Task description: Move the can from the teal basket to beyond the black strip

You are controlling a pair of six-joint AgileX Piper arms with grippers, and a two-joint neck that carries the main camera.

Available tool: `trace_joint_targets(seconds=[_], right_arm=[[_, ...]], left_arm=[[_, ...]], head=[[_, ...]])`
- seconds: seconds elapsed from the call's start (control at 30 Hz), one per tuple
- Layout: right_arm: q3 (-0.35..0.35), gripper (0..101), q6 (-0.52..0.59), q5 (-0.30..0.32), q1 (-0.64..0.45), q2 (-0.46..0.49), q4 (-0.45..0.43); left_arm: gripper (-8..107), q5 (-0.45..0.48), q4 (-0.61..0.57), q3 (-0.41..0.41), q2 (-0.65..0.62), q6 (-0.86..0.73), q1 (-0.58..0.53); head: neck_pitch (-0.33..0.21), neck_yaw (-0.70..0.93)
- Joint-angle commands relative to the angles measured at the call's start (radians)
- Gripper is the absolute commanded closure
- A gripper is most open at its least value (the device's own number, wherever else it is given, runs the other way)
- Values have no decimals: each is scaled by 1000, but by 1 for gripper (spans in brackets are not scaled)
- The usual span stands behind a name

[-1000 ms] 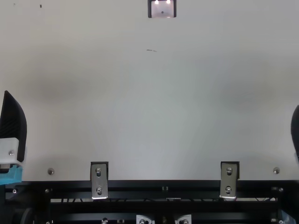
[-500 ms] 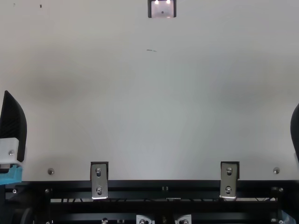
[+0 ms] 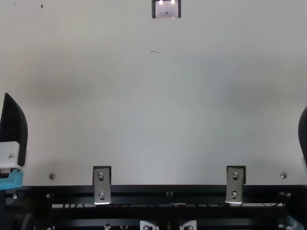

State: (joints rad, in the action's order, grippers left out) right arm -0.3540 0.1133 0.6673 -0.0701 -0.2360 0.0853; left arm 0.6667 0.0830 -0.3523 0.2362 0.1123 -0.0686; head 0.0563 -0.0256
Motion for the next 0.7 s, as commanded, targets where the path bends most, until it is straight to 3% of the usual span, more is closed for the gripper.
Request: trace_joint_targets(seconds=[0.0, 0.67], right_arm=[[0, 0, 0, 0, 0, 0, 0], [0, 0, 0, 0, 0, 0, 0]], left_arm=[[9, 0, 0, 0, 0, 0, 0], [9, 0, 0, 0, 0, 0, 0]], head=[[-9, -2], [-9, -2]])
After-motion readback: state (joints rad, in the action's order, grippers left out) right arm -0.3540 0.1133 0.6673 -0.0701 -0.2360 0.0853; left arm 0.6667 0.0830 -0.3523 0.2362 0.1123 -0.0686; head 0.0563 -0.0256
